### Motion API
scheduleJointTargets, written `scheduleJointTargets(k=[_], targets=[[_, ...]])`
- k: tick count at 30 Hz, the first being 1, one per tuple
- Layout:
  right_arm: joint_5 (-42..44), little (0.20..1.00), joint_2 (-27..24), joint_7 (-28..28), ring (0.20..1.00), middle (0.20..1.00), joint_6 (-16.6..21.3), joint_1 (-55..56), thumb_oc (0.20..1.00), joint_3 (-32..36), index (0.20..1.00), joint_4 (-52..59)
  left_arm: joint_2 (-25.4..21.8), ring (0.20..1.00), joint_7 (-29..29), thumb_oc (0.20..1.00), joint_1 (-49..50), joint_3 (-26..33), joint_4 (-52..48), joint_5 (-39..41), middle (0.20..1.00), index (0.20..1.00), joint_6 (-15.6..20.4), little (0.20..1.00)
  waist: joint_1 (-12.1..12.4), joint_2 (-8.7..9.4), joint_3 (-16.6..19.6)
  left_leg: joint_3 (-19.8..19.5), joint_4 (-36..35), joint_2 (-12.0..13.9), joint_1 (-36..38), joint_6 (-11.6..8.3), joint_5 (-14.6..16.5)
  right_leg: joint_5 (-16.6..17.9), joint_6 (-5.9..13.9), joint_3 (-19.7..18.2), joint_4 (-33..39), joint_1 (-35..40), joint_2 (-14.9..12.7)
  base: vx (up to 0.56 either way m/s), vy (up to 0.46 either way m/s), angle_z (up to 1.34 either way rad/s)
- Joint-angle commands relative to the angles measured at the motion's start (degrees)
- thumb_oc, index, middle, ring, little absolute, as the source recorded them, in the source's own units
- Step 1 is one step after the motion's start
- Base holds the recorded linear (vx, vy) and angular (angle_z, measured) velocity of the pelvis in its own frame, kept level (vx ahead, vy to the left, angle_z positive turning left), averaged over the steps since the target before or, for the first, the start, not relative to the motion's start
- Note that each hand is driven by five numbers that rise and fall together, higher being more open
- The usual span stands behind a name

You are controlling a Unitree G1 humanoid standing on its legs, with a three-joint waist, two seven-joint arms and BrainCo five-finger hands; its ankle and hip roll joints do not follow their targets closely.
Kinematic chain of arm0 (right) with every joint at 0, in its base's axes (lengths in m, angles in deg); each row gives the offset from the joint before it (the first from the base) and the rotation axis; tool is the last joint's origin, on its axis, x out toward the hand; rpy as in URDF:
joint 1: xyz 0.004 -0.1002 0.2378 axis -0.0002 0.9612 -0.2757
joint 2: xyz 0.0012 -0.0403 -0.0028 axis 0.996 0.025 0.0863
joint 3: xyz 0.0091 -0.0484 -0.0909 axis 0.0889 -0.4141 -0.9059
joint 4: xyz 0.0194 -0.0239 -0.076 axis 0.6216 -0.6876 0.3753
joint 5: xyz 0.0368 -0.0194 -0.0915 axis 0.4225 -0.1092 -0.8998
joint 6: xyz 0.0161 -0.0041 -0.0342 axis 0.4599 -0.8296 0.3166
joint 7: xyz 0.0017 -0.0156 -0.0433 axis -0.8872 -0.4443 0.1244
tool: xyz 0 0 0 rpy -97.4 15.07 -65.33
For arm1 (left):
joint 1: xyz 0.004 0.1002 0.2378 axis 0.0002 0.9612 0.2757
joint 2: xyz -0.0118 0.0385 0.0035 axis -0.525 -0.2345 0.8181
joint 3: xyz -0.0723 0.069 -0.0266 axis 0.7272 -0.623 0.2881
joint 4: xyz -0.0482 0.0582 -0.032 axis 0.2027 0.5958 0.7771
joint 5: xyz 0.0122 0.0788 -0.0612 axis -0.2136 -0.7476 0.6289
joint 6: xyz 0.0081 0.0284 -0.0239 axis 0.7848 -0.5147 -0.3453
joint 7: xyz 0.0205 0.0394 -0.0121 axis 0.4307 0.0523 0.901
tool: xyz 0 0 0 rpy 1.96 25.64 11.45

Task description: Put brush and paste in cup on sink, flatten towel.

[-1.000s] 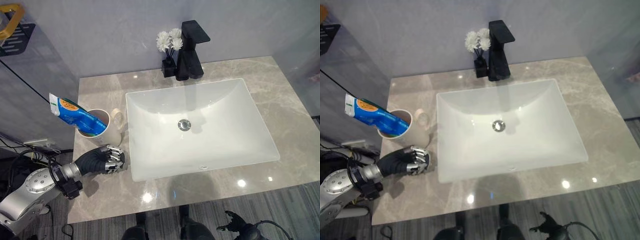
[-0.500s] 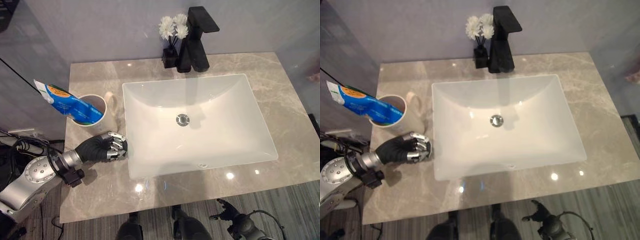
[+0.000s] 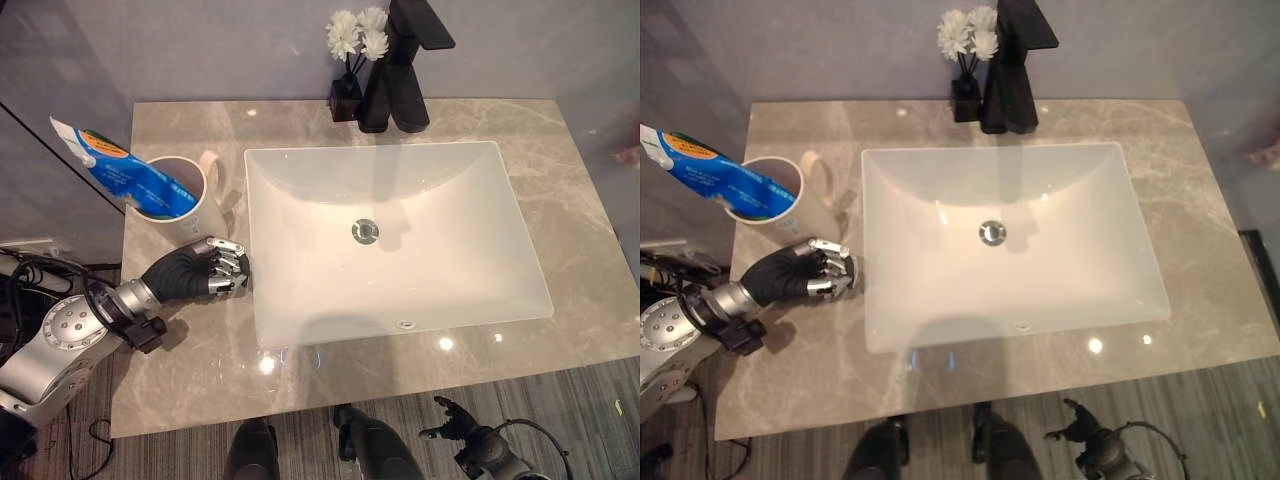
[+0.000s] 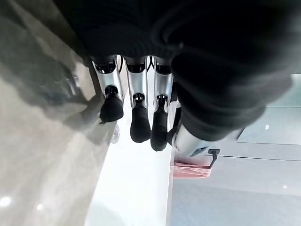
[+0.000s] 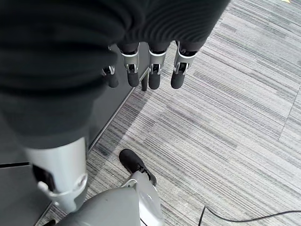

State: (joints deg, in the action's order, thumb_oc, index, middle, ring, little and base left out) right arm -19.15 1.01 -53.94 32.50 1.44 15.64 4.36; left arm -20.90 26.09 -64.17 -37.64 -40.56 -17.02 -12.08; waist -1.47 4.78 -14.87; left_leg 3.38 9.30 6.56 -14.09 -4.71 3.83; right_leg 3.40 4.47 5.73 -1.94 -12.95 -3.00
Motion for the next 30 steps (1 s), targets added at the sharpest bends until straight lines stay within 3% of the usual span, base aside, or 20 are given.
scheduleJointTargets(k=[1,6,14,21,30], targets=[[0.67,1.000,0.35,0.09,1.000,1.000,0.41,0.33,1.000,-1.69,1.000,-0.18,0.74,0.200,1.14,0.200,3.26,-0.66,1.93,-1.20,0.200,0.200,-0.78,0.200,-0.83,1.41,3.12,-0.11,3.93,0.09,1.29,1.08,3.06,-1.43,5.74,-4.46,-7.77,-0.70,-2.34,0.02,0.042,-0.03],[-0.39,1.000,0.73,0.25,1.000,1.000,0.21,-0.83,1.000,-2.53,1.000,-1.85,0.38,0.200,-0.50,0.200,6.84,0.23,-1.36,-0.16,0.200,0.200,-1.16,0.200,0.07,0.84,4.20,0.78,-2.50,-1.04,4.61,1.60,0.41,0.75,5.28,-4.89,-3.03,1.73,-3.32,0.01,0.042,-0.08],[-1.86,1.000,1.20,0.89,1.000,1.000,-0.24,-2.28,1.000,-2.32,1.000,-4.46,1.11,0.200,-1.47,0.200,13.98,4.42,-3.65,0.11,0.200,0.200,-1.58,0.200,1.71,-1.00,6.04,-0.60,-9.33,-2.39,7.09,1.44,-3.24,1.46,4.83,-2.49,1.45,4.49,-4.61,0.01,0.020,0.11],[-0.91,1.000,0.01,1.99,1.000,1.000,0.47,-2.33,1.000,-0.98,1.000,-1.25,7.66,0.200,2.90,0.200,21.60,12.13,-3.03,-2.95,0.200,0.200,0.00,0.200,3.87,-1.32,5.95,-3.08,-11.72,-2.54,7.22,0.85,-5.54,1.13,4.32,0.10,2.79,5.68,-4.67,0.00,-0.031,0.14],[0.01,1.000,-0.23,3.24,1.000,1.000,0.72,-1.43,1.000,0.28,1.000,-0.75,14.89,0.200,6.85,0.200,21.02,10.22,-0.21,-10.31,0.200,0.200,0.96,0.200,4.59,-0.78,4.28,-4.48,-9.84,-1.47,6.13,0.31,-5.17,-0.95,3.66,1.60,0.68,5.67,-3.98,0.00,-0.055,0.14]])
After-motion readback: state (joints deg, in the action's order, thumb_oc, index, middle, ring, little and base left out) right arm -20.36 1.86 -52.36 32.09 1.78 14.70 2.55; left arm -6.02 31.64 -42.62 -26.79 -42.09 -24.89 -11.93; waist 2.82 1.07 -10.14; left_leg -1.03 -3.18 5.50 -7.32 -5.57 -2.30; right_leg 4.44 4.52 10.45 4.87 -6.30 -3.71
